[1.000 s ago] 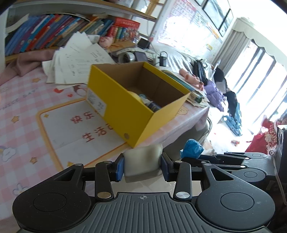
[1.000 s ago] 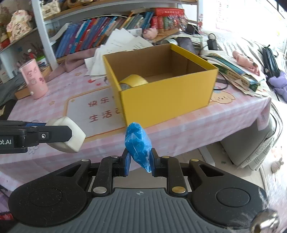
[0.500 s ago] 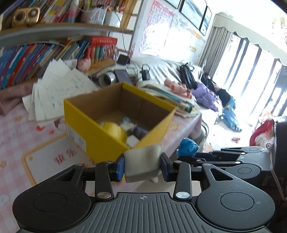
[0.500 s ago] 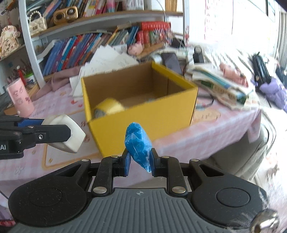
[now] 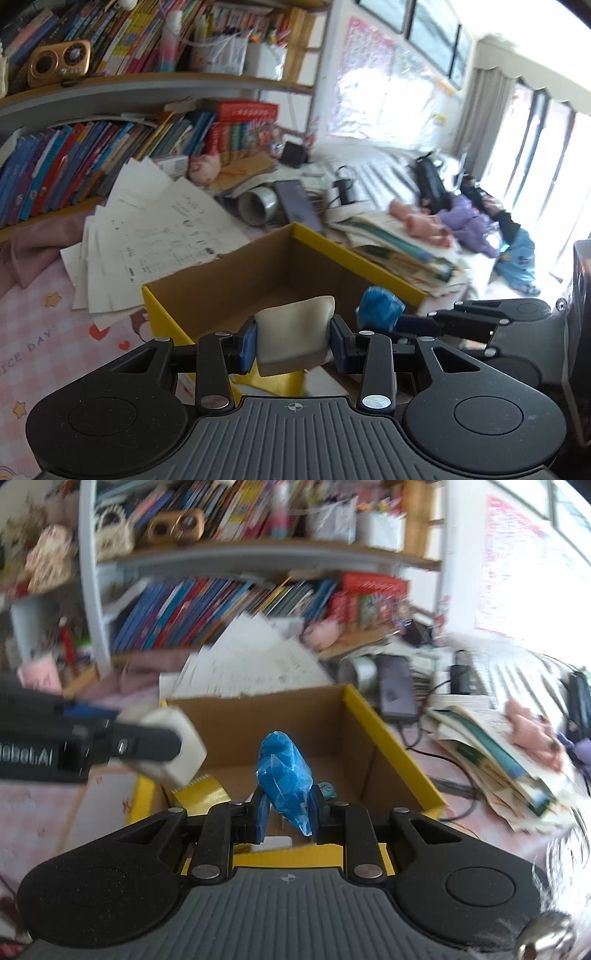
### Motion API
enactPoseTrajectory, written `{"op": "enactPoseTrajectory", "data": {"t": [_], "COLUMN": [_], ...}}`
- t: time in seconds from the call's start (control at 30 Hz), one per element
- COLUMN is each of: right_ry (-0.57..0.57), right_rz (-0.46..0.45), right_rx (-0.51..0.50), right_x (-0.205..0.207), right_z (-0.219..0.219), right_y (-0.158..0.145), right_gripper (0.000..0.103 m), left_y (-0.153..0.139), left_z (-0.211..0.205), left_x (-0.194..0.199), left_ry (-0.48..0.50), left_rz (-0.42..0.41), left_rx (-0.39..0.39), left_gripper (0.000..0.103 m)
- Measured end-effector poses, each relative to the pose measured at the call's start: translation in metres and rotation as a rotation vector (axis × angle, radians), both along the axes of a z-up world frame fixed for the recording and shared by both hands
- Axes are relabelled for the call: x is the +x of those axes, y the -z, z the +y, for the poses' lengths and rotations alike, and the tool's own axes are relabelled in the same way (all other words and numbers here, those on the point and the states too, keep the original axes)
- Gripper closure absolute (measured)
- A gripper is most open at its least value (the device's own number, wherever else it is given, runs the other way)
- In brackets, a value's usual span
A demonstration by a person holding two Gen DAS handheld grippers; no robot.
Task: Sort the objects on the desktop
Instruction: 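Lower both items into the yellow box and open both tools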
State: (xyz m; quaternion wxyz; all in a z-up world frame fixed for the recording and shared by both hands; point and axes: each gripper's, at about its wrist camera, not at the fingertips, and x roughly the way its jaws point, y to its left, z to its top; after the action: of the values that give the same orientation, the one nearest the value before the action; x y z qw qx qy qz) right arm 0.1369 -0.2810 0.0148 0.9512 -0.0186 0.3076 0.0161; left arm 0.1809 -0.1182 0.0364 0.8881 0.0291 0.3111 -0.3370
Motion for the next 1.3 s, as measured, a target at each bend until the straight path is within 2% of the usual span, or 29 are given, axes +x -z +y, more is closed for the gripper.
{"op": "enactPoseTrajectory", "data": {"t": [0.13, 0.3, 0.63, 0.83, 0.93, 0.97, 1.0, 1.03, 1.07, 1.1, 1.3], "right_ry": [-0.096, -0.186, -0.263, -0.307, -0.317, -0.318, -0.322, -0.329, -0.338, -0.345, -0.355], "right_rz": [0.073, 0.103, 0.198, 0.209, 0.2, 0.195, 0.189, 0.181, 0.172, 0.163, 0.094], "right_rx": [-0.032, -0.06, -0.041, -0.02, -0.026, -0.024, -0.021, -0.016, -0.015, -0.018, -0.031], "right_x": [0.028, 0.047, 0.07, 0.076, 0.076, 0.076, 0.075, 0.074, 0.073, 0.072, 0.061], "right_z": [-0.004, -0.009, -0.031, -0.036, -0.037, -0.038, -0.039, -0.039, -0.039, -0.038, -0.036], "right_y": [0.015, 0.024, 0.044, 0.048, 0.048, 0.048, 0.047, 0.047, 0.046, 0.044, 0.035], "right_gripper": [0.083, 0.083, 0.083, 0.079, 0.068, 0.06, 0.051, 0.049, 0.045, 0.044, 0.036], "left_y": [0.009, 0.018, 0.032, 0.04, 0.042, 0.041, 0.04, 0.038, 0.036, 0.033, 0.02], "left_z": [-0.019, -0.041, -0.065, -0.069, -0.07, -0.07, -0.069, -0.068, -0.066, -0.065, -0.054], "left_x": [0.023, 0.043, 0.065, 0.068, 0.069, 0.068, 0.067, 0.065, 0.063, 0.061, 0.05], "left_ry": [-0.05, -0.077, -0.151, -0.197, -0.223, -0.232, -0.241, -0.252, -0.265, -0.279, -0.35], "left_rz": [0.037, 0.062, 0.092, 0.125, 0.127, 0.125, 0.118, 0.107, 0.091, 0.075, 0.02], "left_rx": [0.052, 0.114, 0.187, 0.211, 0.227, 0.226, 0.218, 0.208, 0.196, 0.185, 0.108], "left_gripper": [0.065, 0.065, 0.065, 0.062, 0.059, 0.056, 0.046, 0.04, 0.029, 0.024, 0.02]}}
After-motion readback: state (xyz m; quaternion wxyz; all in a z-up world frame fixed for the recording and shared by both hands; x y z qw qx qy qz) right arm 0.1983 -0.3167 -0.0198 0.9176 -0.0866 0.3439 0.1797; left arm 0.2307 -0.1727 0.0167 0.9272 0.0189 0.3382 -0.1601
